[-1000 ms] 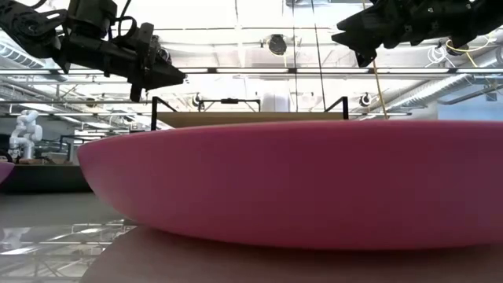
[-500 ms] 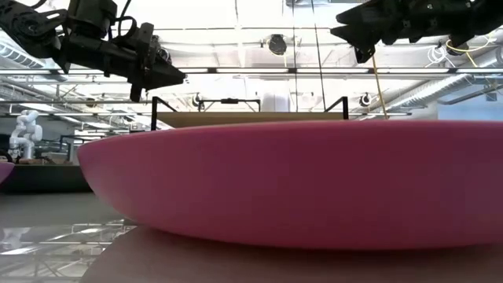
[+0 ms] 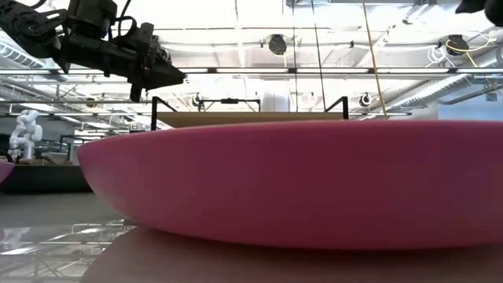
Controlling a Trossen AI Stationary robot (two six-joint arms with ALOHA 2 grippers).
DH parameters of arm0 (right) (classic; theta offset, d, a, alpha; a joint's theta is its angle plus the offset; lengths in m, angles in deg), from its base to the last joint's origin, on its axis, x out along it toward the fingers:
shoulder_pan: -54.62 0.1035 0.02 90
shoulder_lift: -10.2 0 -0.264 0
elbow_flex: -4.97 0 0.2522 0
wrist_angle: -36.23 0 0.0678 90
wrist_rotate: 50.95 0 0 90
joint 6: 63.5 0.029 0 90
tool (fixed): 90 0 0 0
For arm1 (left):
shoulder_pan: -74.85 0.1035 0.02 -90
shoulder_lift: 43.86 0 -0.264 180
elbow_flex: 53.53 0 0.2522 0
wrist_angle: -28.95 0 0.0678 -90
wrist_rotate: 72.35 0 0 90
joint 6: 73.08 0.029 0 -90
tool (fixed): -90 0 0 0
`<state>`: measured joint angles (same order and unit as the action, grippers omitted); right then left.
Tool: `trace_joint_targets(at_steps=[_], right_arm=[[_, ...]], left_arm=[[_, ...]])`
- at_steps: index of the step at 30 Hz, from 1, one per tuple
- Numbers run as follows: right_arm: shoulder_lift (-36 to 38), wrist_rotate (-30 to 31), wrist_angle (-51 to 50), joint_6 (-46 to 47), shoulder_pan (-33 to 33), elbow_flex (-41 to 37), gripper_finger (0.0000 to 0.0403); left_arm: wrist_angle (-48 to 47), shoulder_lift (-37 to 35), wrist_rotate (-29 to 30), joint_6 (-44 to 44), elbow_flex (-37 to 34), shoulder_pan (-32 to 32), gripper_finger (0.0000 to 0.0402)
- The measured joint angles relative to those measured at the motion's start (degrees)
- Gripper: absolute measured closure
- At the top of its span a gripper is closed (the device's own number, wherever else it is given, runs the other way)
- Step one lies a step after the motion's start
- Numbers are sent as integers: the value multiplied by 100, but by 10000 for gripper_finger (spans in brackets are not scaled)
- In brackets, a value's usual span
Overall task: Place and stack plates onto a shelf
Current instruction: Put the light orange plate on the shelf
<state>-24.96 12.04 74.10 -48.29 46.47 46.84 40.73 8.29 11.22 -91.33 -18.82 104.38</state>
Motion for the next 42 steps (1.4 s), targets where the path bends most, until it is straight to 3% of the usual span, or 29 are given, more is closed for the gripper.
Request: trace_joint_targets(at_steps=[8, 24, 27, 34, 39, 42], right_arm=[[646, 159, -538, -54, -2, 1, 264], [713, 182, -910, -53, -16, 0, 264], [760, 456, -2314, -158, -120, 180, 264], [375, 1600, -7472, -909, -243, 1532, 264], [-247, 1657, -9152, -740, -146, 1694, 264], [-660, 1655, -9512, -484, -5, 1428, 264]], left_arm=[[2, 0, 0, 1, 0, 1, 323], [0, -1, 0, -1, 0, 1, 323], [0, 1, 0, -1, 0, 1, 323], [1, 1, 0, 0, 0, -1, 323], [0, 1, 0, -1, 0, 1, 323], [0, -1, 0, -1, 0, 0, 323]])
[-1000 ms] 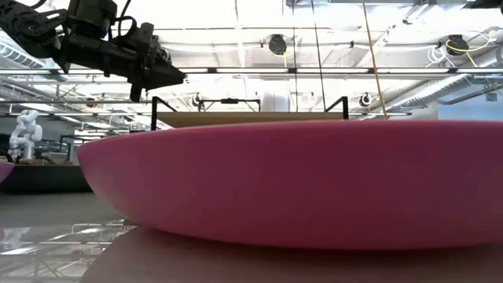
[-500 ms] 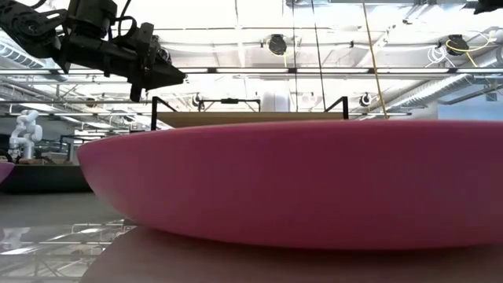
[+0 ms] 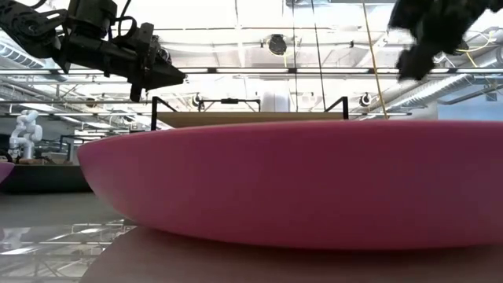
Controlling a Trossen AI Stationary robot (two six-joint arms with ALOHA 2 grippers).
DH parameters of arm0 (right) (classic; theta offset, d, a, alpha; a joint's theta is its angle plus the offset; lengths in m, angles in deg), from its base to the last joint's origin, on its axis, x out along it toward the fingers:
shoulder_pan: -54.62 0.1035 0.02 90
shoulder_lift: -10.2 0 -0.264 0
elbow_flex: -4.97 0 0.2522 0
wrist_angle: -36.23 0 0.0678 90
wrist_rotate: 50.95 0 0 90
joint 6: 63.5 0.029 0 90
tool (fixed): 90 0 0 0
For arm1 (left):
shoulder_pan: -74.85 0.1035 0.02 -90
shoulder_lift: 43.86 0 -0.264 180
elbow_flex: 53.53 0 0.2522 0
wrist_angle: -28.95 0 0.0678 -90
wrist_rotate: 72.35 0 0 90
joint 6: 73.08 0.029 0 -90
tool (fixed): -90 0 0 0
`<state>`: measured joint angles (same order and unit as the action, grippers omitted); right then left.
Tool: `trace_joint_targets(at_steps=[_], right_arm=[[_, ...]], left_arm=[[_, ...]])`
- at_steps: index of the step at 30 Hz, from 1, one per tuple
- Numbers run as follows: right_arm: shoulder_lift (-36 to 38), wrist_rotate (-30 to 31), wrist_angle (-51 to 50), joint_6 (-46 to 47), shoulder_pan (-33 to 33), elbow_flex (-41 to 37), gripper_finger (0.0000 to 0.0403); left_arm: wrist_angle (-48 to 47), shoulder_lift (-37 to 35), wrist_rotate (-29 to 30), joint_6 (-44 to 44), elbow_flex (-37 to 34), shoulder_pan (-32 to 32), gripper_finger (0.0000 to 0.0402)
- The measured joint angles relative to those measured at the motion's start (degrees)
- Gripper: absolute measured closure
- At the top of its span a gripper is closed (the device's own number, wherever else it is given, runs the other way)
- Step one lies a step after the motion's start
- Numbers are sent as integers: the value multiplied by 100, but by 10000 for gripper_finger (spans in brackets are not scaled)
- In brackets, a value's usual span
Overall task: Place and stack plates onto a shelf
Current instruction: Put the light orange plate on the shelf
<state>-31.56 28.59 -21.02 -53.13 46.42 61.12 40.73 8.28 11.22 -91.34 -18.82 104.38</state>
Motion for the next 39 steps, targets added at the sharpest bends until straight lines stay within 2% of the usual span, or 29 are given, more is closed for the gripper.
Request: trace_joint_targets(at_steps=[6, 10, 16, 19, 22, 29, 39], right_arm=[[-825, 7, 104, 680, 506, -561, 264], [-1318, 46, 379, 1346, 1075, -623, 264], [-2019, 748, 930, 2135, 2061, -624, 266], [-2377, 1184, 967, 2441, 2387, -627, 273], [-2670, 1344, 1190, 2659, 2627, -627, 281], [-2911, 1358, 1744, 2849, 2868, -627, 295], [-2933, 1534, 1450, 2956, 2857, -627, 298]], left_arm=[[1, 1, 0, 2, 0, 0, 323], [0, 0, 0, 2, 0, -1, 323], [1, 1, 0, 0, 0, 0, 323], [0, 2, 0, 1, 0, 0, 323], [2, 0, 0, 0, 0, 0, 323], [0, 1, 0, 2, 0, -1, 323], [1, 2, 0, 1, 0, 0, 323]])
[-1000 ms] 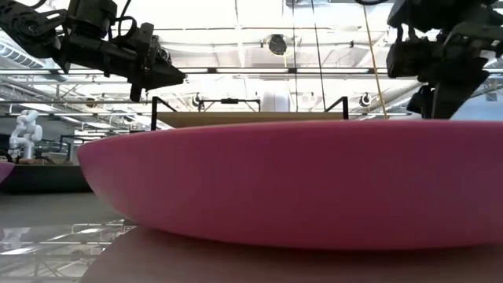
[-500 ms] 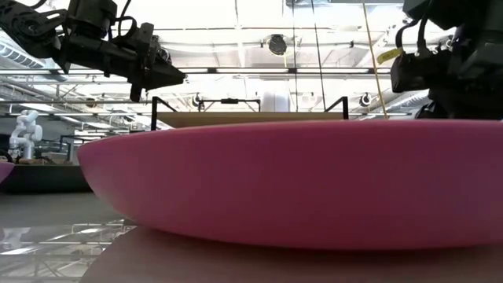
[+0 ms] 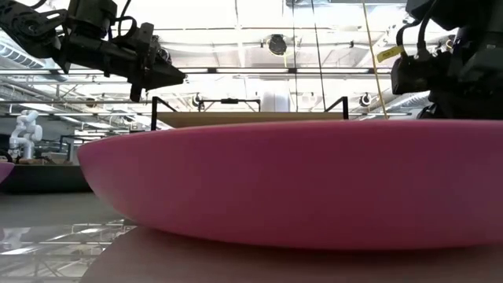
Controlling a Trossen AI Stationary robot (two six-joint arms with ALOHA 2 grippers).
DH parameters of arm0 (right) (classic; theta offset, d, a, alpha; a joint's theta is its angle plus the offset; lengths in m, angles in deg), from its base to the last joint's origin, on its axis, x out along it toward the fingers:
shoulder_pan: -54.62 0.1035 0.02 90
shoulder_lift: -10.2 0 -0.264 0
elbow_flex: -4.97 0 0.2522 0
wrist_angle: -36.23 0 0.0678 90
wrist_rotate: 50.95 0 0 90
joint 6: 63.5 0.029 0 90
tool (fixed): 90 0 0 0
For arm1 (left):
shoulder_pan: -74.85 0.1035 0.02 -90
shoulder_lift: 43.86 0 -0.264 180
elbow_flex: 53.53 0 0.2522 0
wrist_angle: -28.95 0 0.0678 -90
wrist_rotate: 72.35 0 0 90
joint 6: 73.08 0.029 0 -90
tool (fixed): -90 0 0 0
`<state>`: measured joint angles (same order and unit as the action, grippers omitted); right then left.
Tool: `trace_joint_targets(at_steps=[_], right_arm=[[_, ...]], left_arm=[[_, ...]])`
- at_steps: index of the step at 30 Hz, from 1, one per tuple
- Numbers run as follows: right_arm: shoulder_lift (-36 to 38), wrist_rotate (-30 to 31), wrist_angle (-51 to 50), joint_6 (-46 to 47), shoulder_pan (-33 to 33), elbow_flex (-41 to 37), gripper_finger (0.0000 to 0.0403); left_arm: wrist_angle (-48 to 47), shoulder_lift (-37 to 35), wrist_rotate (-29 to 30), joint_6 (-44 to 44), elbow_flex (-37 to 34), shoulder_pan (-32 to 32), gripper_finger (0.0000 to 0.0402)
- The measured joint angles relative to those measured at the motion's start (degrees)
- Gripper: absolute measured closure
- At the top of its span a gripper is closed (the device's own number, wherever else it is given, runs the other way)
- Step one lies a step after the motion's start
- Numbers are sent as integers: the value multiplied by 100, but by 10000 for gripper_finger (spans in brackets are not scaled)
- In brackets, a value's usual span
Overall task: Place and stack plates onto a shelf
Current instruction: Put the light orange plate on the shelf
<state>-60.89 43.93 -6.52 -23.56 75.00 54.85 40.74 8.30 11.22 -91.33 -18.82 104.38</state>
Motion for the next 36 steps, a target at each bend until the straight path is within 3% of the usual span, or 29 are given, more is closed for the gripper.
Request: trace_joint_targets(at_steps=[15, 26, 36], right_arm=[[-835, 13, 95, 95, 0, 24, 304], [-504, 8, 108, -117, -2, 8, 391], [-88, -32, 96, -168, 0, -15, 401]], left_arm=[[1, -2, 0, 1, 0, -1, 323], [0, -1, 0, 0, 0, -1, 323], [1, 0, 0, 0, 0, -1, 323]])
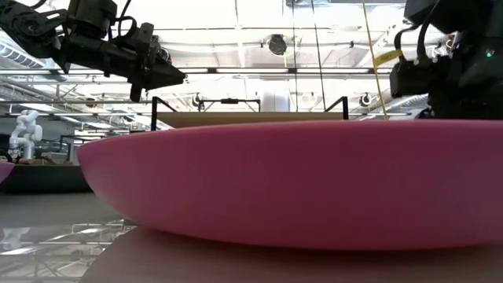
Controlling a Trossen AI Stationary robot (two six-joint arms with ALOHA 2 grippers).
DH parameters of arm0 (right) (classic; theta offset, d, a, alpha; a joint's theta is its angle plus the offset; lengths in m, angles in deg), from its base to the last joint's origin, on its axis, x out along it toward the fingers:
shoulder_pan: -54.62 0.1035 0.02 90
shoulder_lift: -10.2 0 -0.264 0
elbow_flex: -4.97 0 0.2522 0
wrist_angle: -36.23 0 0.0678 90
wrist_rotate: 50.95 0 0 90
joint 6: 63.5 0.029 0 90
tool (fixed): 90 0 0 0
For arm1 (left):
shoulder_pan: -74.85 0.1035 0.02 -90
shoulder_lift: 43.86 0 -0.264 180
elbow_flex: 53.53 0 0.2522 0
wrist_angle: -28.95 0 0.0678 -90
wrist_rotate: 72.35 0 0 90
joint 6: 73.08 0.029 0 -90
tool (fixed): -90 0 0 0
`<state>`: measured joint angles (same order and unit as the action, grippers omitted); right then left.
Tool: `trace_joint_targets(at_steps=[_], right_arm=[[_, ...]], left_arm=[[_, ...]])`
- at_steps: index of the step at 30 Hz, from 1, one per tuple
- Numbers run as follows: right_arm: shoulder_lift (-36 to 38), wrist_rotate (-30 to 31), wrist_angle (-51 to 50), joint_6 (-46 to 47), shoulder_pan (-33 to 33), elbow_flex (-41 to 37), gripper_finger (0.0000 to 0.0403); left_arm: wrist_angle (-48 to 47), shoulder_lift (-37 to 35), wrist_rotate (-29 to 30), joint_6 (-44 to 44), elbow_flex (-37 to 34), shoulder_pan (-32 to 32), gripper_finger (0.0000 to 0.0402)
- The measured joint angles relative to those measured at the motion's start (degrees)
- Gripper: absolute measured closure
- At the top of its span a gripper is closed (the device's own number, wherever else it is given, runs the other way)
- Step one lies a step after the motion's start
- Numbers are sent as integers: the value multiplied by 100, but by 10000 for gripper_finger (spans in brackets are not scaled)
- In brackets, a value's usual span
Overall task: Place and stack plates onto a shelf
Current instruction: Put the light orange plate on the shelf
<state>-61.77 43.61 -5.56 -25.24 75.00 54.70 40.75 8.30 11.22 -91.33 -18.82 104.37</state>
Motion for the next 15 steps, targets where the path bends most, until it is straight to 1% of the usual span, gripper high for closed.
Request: trace_joint_targets(at_steps=[12, 15], right_arm=[[1290, -12, 43, 2, 4, 4, 402], [1584, 45, -29, -13, 20, 120, 402]], left_arm=[[-2, 0, 0, 0, 0, 0, 323], [-2, 0, 0, 1, 0, 0, 323]])
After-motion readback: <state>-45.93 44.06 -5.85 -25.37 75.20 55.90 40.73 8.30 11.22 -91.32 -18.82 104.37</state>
